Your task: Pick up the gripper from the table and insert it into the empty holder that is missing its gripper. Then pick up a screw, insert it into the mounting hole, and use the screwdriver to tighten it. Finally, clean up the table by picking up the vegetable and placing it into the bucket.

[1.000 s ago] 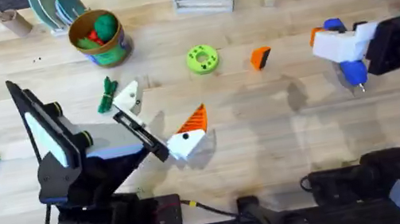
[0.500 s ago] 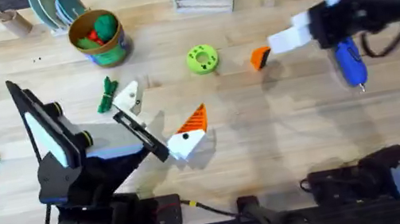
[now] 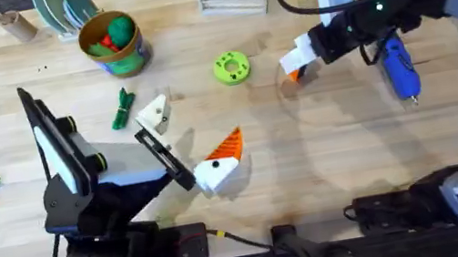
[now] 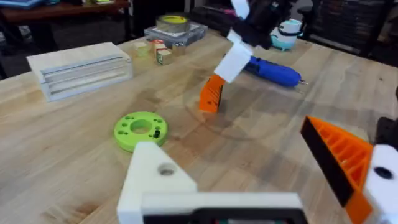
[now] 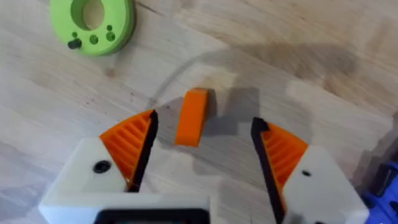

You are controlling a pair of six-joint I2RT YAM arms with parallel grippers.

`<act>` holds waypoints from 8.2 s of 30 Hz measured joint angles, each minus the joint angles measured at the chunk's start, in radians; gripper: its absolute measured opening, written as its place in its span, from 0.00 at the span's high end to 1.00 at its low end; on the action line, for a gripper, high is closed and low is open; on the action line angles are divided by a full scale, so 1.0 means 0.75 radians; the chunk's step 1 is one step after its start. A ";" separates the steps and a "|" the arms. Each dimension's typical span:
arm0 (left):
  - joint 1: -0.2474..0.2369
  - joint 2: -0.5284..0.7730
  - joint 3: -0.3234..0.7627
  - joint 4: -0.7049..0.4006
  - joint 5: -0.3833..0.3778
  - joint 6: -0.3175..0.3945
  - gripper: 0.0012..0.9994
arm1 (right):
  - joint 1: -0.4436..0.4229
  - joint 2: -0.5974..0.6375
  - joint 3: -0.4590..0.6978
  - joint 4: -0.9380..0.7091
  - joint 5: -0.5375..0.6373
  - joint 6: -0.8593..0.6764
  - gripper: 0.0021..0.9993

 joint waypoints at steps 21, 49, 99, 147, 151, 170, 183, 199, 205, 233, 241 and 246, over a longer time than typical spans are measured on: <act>0.000 0.000 0.000 -0.005 0.060 0.000 0.01 | 0.000 0.068 0.001 0.049 0.009 -0.009 0.91; 0.000 0.000 0.000 -0.010 0.130 -0.002 0.01 | 0.108 -0.219 -0.299 0.815 -1.081 0.623 0.99; 0.030 0.001 0.000 -0.005 -0.027 -0.040 0.01 | 0.438 0.232 -0.299 1.519 -1.191 1.250 0.99; 0.046 0.001 0.000 -0.004 -0.084 -0.088 0.01 | 0.590 0.341 -0.240 1.666 -0.947 1.096 0.99; 0.046 0.001 0.000 -0.004 -0.079 -0.089 0.01 | 0.581 0.341 -0.238 1.643 -0.964 1.090 0.92; 0.001 0.003 0.000 -0.015 0.140 -0.041 0.01 | 0.393 0.387 -0.229 1.558 -1.353 1.076 0.26; 0.001 0.003 0.000 -0.016 0.164 -0.038 0.01 | 0.282 0.387 -0.229 1.677 -1.318 1.077 0.01; 0.001 0.003 0.000 -0.016 0.165 -0.037 0.01 | 0.194 0.217 0.010 0.762 -0.526 0.529 0.01; 0.001 0.003 0.000 -0.016 0.165 -0.037 0.01 | 0.340 0.172 0.051 0.625 -0.176 0.423 0.01; 0.001 0.003 0.000 -0.016 0.165 -0.037 0.01 | 0.521 0.390 0.274 0.248 0.169 0.313 0.01; 0.001 0.003 0.000 -0.016 0.165 -0.037 0.01 | 0.521 0.427 0.274 0.234 0.184 0.304 0.03; 0.001 0.003 0.000 -0.016 0.165 -0.037 0.01 | 0.533 0.463 0.274 0.272 0.190 0.299 0.08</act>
